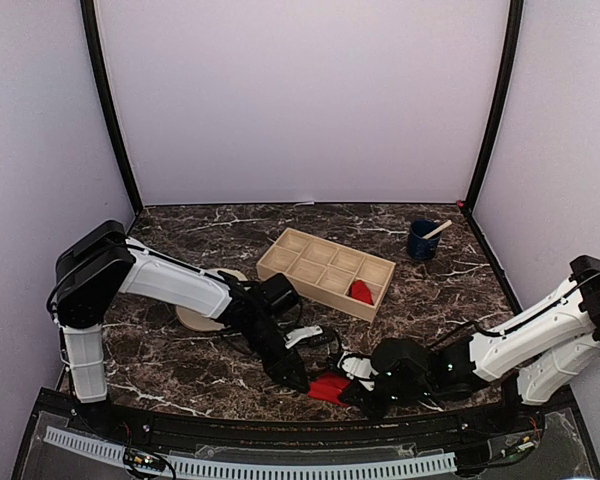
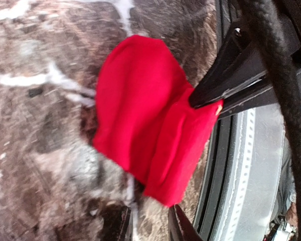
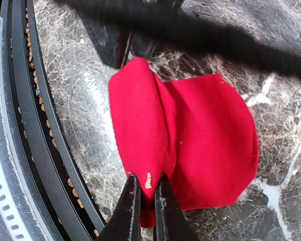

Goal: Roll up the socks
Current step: Roll the sock at the center of the board.

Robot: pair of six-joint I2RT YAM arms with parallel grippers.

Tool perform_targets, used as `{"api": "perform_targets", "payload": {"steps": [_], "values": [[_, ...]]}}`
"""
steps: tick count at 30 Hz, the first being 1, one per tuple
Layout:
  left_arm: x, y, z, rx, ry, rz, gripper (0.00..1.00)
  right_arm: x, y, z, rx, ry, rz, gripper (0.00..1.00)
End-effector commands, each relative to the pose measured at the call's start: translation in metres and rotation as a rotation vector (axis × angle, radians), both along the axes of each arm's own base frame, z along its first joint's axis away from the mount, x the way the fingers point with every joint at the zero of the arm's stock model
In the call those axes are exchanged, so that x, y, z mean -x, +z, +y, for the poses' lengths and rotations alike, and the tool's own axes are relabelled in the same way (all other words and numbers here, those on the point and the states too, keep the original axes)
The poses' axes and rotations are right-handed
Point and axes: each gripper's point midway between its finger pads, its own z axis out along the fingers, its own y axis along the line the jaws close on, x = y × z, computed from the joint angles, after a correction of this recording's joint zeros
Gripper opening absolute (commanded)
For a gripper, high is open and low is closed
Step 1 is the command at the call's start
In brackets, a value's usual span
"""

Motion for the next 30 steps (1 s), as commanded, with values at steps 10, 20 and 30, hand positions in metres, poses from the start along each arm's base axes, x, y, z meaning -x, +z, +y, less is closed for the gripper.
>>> {"api": "perform_targets", "payload": {"steps": [10, 20, 30], "values": [[-0.035, 0.010, 0.014, -0.005, 0.165, -0.197, 0.29, -0.003, 0.006, -0.004, -0.113, -0.041, 0.163, 0.00], [-0.043, 0.041, 0.014, 0.092, 0.217, -0.390, 0.35, -0.007, 0.011, -0.008, -0.223, -0.080, 0.379, 0.00], [-0.016, 0.043, -0.007, 0.078, 0.060, -0.645, 0.40, -0.010, 0.019, -0.012, -0.326, -0.125, 0.562, 0.00]]}}
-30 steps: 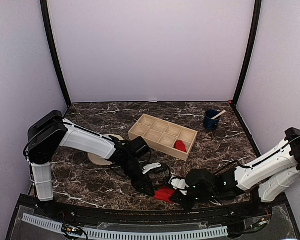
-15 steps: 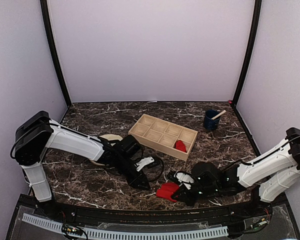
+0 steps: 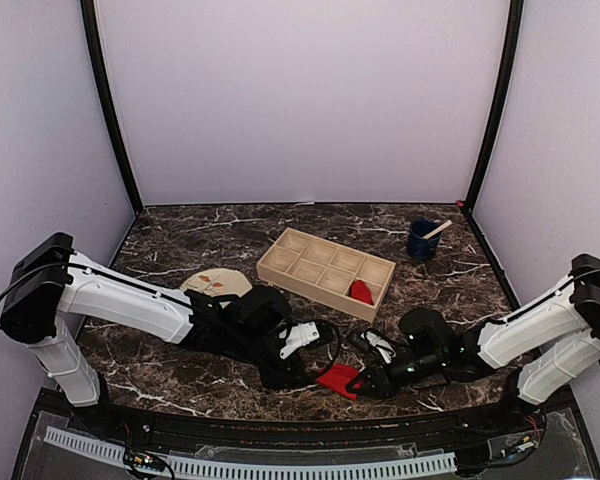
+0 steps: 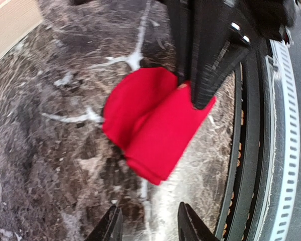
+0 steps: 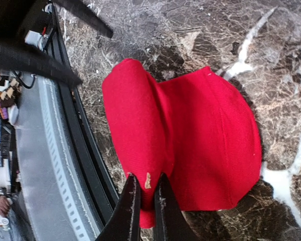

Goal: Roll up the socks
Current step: Roll the sock at the center of the board.

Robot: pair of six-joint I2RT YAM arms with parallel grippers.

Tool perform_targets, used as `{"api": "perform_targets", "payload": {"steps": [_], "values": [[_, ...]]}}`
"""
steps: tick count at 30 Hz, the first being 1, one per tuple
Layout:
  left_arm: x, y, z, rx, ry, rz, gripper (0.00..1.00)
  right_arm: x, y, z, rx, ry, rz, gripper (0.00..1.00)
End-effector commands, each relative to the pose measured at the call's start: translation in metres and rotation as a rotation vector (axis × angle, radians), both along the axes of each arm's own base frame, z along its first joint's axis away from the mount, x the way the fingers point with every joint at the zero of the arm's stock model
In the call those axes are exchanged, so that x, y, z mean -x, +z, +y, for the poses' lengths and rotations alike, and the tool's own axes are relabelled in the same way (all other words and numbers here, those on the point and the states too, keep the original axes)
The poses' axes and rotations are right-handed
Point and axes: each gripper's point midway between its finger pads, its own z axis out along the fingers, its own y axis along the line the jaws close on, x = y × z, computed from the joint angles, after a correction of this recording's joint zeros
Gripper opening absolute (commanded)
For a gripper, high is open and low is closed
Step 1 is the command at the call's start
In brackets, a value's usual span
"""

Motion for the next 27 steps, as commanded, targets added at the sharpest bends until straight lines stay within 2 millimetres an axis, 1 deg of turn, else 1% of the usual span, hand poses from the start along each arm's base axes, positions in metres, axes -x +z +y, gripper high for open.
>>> {"api": "perform_targets", "payload": {"steps": [1, 7, 14, 19, 23, 27], "values": [[-0.005, 0.012, -0.007, 0.003, -0.029, -0.157, 0.41, 0.004, 0.009, 0.003, -0.085, -0.002, 0.106, 0.00], [-0.003, 0.017, -0.015, 0.007, -0.066, -0.222, 0.42, 0.007, 0.002, 0.002, -0.084, 0.002, 0.183, 0.00], [0.010, 0.014, -0.025, -0.022, -0.142, -0.312, 0.43, 0.011, -0.001, 0.002, -0.106, -0.007, 0.267, 0.00], [0.019, 0.015, -0.029, -0.023, -0.193, -0.362, 0.44, 0.013, 0.000, 0.001, -0.127, -0.019, 0.305, 0.00], [0.027, 0.012, -0.032, -0.029, -0.238, -0.396, 0.46, 0.013, 0.002, 0.002, -0.137, -0.022, 0.319, 0.00], [0.032, 0.003, -0.036, -0.053, -0.270, -0.429, 0.46, 0.014, 0.003, 0.002, -0.144, -0.020, 0.331, 0.00]]}}
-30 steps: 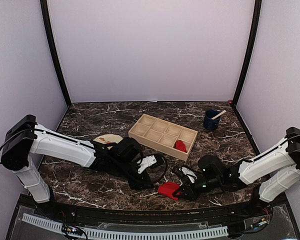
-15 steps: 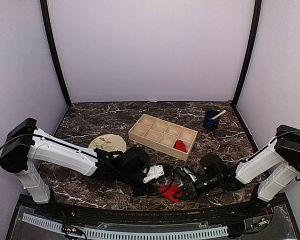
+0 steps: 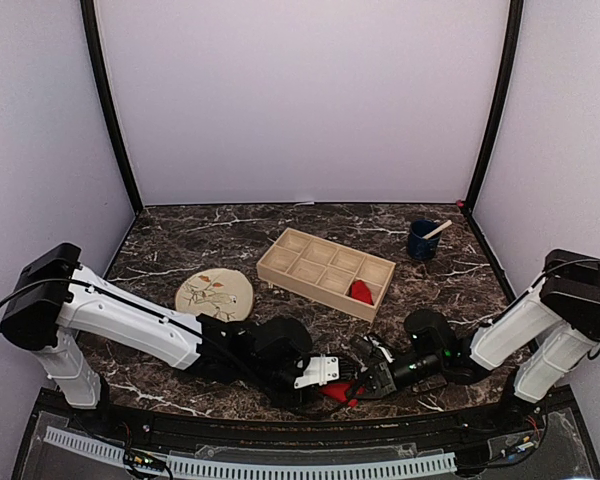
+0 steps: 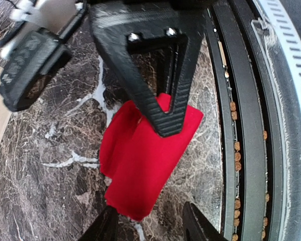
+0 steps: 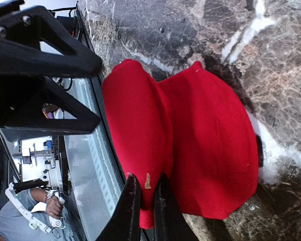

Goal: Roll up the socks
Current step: Roll the sock at the center of the board.

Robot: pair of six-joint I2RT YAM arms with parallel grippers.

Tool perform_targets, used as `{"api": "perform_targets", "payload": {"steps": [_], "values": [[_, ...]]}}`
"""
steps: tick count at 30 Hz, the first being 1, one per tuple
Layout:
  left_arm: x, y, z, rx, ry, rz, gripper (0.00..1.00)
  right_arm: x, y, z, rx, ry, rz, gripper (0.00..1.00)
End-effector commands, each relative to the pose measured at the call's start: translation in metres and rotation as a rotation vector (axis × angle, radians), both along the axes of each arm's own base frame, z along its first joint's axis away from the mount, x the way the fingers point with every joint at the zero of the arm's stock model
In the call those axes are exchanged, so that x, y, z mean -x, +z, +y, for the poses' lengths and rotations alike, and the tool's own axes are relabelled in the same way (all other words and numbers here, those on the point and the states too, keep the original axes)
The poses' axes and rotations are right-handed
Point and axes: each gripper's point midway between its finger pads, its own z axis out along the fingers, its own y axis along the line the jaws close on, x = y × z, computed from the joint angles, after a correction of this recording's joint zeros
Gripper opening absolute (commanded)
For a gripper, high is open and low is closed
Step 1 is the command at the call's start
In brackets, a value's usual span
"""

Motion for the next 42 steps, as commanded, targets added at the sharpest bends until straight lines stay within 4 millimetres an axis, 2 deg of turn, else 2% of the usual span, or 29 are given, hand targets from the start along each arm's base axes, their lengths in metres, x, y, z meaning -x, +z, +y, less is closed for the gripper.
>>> {"api": "perform_targets", "payload": {"steps": [1, 5, 17, 34, 38, 42], "values": [[0.002, -0.003, -0.009, -0.012, -0.041, -0.075, 0.46, 0.000, 0.005, 0.002, -0.040, 0.002, 0.013, 0.00], [-0.001, -0.007, -0.014, -0.015, -0.042, -0.104, 0.47, 0.001, 0.005, 0.002, -0.040, 0.006, 0.019, 0.00], [-0.005, 0.006, -0.028, 0.033, -0.064, -0.184, 0.47, 0.005, 0.001, 0.000, -0.033, 0.023, 0.030, 0.00], [0.004, -0.022, -0.023, -0.043, -0.112, -0.141, 0.46, 0.008, -0.002, -0.001, -0.026, 0.033, 0.043, 0.00], [0.003, -0.024, -0.025, -0.047, -0.120, -0.149, 0.43, 0.008, -0.001, -0.001, -0.026, 0.035, 0.044, 0.00], [0.003, -0.025, -0.027, -0.050, -0.129, -0.150, 0.36, 0.009, -0.002, -0.002, -0.021, 0.037, 0.045, 0.00]]}}
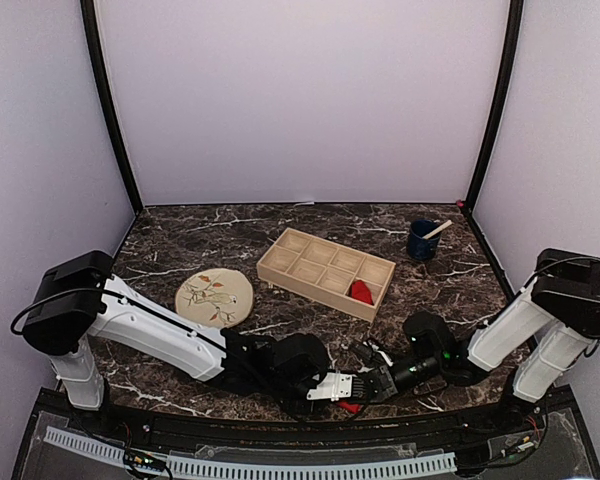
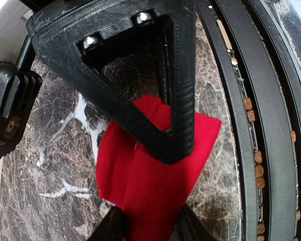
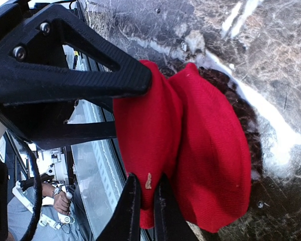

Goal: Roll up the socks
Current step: Roll the sock at the center of the board.

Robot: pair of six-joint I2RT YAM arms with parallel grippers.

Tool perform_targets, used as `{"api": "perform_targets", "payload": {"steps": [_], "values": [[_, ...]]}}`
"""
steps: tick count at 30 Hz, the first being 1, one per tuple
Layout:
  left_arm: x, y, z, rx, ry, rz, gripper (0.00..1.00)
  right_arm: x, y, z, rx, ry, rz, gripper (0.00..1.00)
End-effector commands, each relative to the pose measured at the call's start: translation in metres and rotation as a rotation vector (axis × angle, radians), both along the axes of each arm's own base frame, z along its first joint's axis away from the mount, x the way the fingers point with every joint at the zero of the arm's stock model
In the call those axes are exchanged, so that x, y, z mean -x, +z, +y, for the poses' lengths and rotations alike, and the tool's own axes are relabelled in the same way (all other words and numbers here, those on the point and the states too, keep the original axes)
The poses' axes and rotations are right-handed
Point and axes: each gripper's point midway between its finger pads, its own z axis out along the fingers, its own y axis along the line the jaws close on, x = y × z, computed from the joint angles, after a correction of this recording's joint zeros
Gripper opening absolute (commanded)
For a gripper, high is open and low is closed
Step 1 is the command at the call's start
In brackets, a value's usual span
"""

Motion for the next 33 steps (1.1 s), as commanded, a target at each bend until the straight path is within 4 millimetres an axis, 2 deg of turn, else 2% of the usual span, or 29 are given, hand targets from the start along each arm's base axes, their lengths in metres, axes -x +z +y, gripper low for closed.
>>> {"api": "perform_targets", "payload": {"steps": [1, 8, 9, 12, 15, 17, 20, 33], "values": [[0.005, 0.005, -0.007, 0.005, -0.033, 0.004, 0.32, 0.000, 0.002, 0.000, -0.017, 0.008, -0.009, 0.00], [0.015, 0.001, -0.004, -0.015, -0.070, 0.052, 0.02, -0.003, 0.004, 0.002, -0.016, 0.006, -0.022, 0.00], [0.016, 0.000, -0.003, -0.020, -0.071, 0.056, 0.00, -0.004, 0.003, 0.003, -0.014, 0.007, -0.024, 0.00], [0.016, -0.004, 0.001, -0.036, -0.060, 0.065, 0.00, -0.007, 0.002, 0.005, 0.001, 0.007, -0.036, 0.00], [0.010, -0.008, 0.008, -0.056, -0.024, 0.066, 0.00, -0.011, -0.004, 0.005, 0.044, 0.007, -0.058, 0.13], [0.002, -0.010, 0.015, -0.069, 0.020, 0.077, 0.00, -0.016, 0.004, 0.008, 0.038, 0.004, -0.093, 0.20], [-0.008, -0.012, 0.026, -0.078, 0.081, 0.087, 0.00, -0.021, 0.006, 0.010, 0.050, 0.002, -0.120, 0.25], [-0.024, -0.019, 0.064, -0.148, 0.222, 0.102, 0.00, -0.036, 0.010, 0.008, 0.089, -0.051, -0.195, 0.32]]}}
